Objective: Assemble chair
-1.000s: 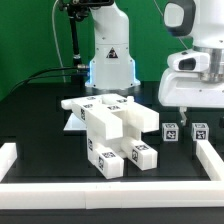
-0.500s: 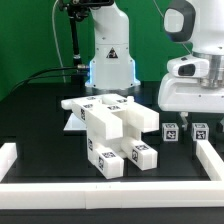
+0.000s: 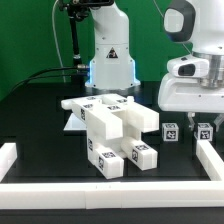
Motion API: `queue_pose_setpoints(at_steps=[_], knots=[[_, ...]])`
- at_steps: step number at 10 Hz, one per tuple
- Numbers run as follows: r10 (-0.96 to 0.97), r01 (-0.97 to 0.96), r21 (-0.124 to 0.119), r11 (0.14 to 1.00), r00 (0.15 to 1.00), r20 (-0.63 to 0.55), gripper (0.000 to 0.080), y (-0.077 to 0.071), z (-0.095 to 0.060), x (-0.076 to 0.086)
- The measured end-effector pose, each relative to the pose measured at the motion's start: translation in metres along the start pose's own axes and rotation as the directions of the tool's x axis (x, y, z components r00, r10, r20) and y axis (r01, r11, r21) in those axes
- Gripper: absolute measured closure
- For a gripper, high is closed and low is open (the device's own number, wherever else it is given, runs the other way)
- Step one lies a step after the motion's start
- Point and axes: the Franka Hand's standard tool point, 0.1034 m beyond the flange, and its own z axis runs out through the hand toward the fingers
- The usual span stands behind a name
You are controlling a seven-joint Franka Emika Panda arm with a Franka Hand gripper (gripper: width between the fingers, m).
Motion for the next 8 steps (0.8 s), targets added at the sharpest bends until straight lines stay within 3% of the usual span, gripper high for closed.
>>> queue_pose_setpoints(at_steps=[3,4,5,7,8], knots=[[-0.031,0.031,-0.011,0.999,0.999,0.021,0.0515,0.003,-0.004,0.000],[-0.071,0.072,-0.017,0.997,0.996,0.049,0.0515,0.011,-0.032,0.005],[-0.110,0.110,-0.003,0.994,0.994,0.021,0.0515,0.020,-0.064,0.015],[-0.169,0.168,0.018,0.986,0.985,0.045,0.0515,0.062,-0.115,0.033],[-0.145,0.144,0.025,0.989,0.989,0.023,0.0515,0.076,-0.132,0.041]])
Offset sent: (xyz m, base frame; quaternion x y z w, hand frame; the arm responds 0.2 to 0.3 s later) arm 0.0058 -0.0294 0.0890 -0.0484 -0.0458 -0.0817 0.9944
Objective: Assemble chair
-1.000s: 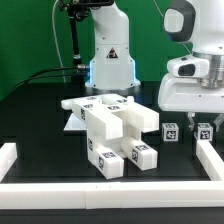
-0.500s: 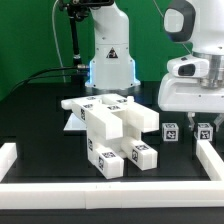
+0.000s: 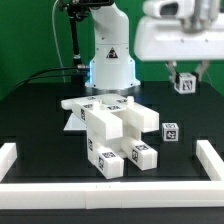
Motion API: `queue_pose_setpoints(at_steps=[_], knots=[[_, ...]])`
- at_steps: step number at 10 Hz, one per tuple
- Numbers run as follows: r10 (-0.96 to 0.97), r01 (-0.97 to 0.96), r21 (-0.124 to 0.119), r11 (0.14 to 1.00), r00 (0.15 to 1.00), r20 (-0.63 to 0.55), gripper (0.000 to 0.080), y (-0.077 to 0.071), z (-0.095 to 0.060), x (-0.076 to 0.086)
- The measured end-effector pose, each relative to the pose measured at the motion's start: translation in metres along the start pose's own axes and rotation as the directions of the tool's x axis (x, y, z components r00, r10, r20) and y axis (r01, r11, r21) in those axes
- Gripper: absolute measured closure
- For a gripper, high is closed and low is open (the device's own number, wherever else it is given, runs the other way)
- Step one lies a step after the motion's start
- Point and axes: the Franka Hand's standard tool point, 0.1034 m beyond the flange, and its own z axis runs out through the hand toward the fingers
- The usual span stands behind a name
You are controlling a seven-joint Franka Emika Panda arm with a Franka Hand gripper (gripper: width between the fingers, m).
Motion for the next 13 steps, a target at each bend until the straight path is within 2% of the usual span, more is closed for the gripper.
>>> queue_pose_setpoints(at_steps=[1,2,6,8,9,10,11,13], knots=[[0.010,-0.010,0.003,1.000,1.000,-0.011,0.0515,0.003,-0.004,0.003],[0.004,-0.004,0.000,1.000,1.000,-0.002,0.0515,0.001,0.001,0.001],[-0.014,0.014,0.000,1.000,1.000,-0.002,0.0515,0.003,0.000,0.001],[-0.125,0.125,0.007,0.992,0.992,-0.023,0.0515,0.022,-0.014,0.007],[-0.160,0.160,0.013,0.987,0.987,-0.032,0.0515,0.036,-0.022,0.010],[-0.188,0.189,0.017,0.982,0.981,-0.037,0.0515,0.049,-0.022,0.011],[-0.216,0.217,0.011,0.976,0.975,-0.050,0.0515,0.057,-0.023,0.014],[-0.217,0.218,0.006,0.976,0.974,-0.061,0.0515,0.057,-0.022,0.015]])
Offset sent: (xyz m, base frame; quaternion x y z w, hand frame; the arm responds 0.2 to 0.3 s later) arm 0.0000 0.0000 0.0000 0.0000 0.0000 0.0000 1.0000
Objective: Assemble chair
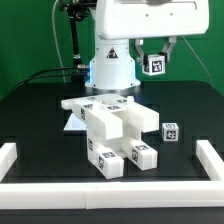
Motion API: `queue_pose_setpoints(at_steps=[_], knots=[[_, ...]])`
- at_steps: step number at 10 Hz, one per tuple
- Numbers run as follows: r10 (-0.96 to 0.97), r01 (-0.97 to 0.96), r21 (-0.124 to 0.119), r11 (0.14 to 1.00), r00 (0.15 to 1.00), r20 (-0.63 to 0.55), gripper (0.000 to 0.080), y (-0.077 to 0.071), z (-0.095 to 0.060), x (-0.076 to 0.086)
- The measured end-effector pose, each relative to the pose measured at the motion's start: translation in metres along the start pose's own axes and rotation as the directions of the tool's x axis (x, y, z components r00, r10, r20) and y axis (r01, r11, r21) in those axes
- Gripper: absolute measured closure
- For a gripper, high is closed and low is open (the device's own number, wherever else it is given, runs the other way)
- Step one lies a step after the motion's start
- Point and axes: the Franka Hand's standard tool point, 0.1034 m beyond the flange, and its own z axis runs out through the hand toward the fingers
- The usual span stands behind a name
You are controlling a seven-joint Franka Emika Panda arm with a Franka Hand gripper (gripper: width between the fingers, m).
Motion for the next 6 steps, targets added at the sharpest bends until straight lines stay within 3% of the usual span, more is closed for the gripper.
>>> queue_pose_setpoints(at_steps=[2,3,4,6], knots=[[-0.064,0.064,-0.011,0.998,0.998,-0.020,0.0515,0.007,0.004,0.001],[-0.144,0.143,-0.034,0.989,0.989,-0.039,0.0515,0.022,0.017,-0.004],[-0.162,0.161,-0.034,0.986,0.987,-0.024,0.0515,0.030,0.024,-0.008],[-0.159,0.158,-0.038,0.987,0.987,-0.022,0.0515,0.032,0.035,-0.014]])
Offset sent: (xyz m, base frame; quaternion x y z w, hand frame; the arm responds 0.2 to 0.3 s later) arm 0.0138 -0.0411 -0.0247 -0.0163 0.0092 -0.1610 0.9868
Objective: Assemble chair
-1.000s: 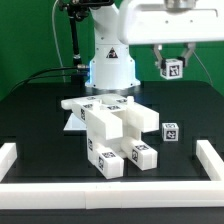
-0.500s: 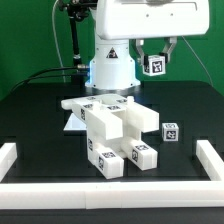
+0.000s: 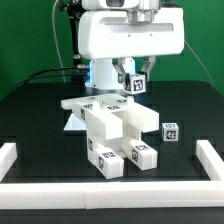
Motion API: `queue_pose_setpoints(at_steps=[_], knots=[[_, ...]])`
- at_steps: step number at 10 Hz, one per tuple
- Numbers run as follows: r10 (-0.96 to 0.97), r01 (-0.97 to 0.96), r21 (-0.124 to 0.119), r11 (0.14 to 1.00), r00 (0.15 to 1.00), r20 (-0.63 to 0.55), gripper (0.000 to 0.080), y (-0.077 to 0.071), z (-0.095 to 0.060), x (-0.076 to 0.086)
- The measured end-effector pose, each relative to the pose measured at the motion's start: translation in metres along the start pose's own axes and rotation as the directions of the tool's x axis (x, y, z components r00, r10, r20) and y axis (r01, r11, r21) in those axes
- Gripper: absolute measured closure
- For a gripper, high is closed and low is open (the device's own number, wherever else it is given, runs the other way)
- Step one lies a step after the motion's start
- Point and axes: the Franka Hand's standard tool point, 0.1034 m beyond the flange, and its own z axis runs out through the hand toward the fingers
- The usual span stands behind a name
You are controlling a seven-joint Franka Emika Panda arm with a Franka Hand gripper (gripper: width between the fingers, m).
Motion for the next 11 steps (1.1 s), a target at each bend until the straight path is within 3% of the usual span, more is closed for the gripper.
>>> queue_pose_setpoints(at_steps=[6,7,8,9,11], knots=[[0.003,-0.003,-0.003,1.000,1.000,0.006,0.0515,-0.002,0.008,-0.002],[-0.007,0.007,0.000,1.000,1.000,0.012,0.0515,0.000,0.009,-0.002],[-0.014,0.014,0.000,1.000,1.000,0.025,0.0515,0.014,0.009,0.001],[-0.009,0.009,-0.017,1.000,1.000,0.004,0.0515,0.021,0.009,0.006],[-0.010,0.009,-0.029,1.000,1.000,-0.019,0.0515,0.021,0.009,0.007]])
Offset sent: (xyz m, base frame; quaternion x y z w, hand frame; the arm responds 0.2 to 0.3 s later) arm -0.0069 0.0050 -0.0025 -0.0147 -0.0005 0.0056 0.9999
